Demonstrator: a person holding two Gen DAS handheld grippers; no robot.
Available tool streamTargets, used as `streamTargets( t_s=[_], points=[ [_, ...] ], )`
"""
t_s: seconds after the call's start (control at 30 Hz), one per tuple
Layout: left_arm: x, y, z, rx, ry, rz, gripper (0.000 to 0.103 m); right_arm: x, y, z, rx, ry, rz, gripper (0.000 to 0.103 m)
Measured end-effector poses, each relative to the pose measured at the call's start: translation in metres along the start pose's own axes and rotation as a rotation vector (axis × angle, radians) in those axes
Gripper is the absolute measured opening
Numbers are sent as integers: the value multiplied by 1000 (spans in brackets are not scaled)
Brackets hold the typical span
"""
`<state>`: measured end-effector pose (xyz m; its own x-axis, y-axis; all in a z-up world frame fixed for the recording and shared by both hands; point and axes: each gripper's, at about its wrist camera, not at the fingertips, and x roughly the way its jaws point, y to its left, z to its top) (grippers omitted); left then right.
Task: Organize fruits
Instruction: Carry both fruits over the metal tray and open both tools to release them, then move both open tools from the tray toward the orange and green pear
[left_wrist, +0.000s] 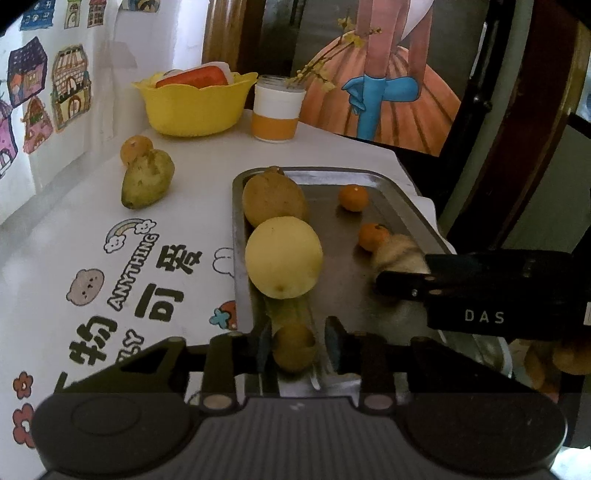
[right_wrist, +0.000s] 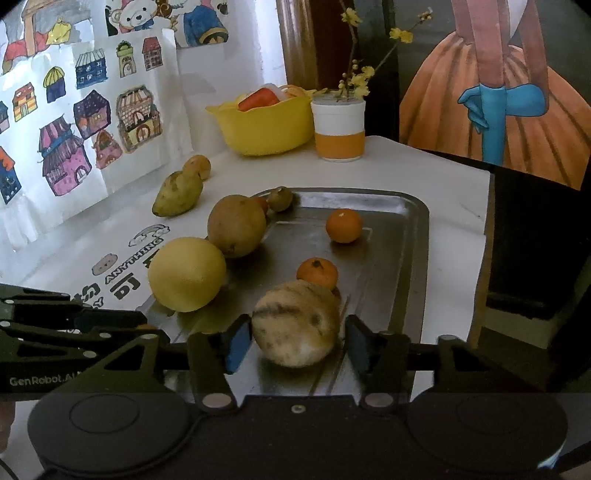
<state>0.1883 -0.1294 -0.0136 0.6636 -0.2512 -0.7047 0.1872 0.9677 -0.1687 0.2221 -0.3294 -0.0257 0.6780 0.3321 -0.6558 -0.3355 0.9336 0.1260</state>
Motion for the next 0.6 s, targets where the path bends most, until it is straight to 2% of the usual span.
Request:
streamTargets(
  t_s=[0.03,0.1,0.17,0.3,0.33,0.37,0.43,0.6],
  points=[
    [-3,1,-1,-5,-3,-13,46,-4,2,0,-5,-6,-6,73],
    [-13,1,-3,-13,-14,-11,66,-12,4,-1,-16,-22,-24,78],
    [-25,2,-5,-7,-43,-12,69,-24,5,-1,-13,-43,-42,84],
    [-53,5,-11,-14,-92,-13,87,-51,13,-2,-16,-80,-72,98],
    [-59,6,-13,-16,-104,-10,88,-59,17,-3,-22,-96,-82,101],
    [-66,6,-15,-16,-116,-9,90,-68,22,-4,-29,-113,-94,102],
    [-78,7,-20,-6,-139,-8,101,-83,32,-9,-45,-134,-116,102],
    [-102,2,-41,77,-166,24,102,-113,56,-27,-73,-147,-170,102]
  ],
)
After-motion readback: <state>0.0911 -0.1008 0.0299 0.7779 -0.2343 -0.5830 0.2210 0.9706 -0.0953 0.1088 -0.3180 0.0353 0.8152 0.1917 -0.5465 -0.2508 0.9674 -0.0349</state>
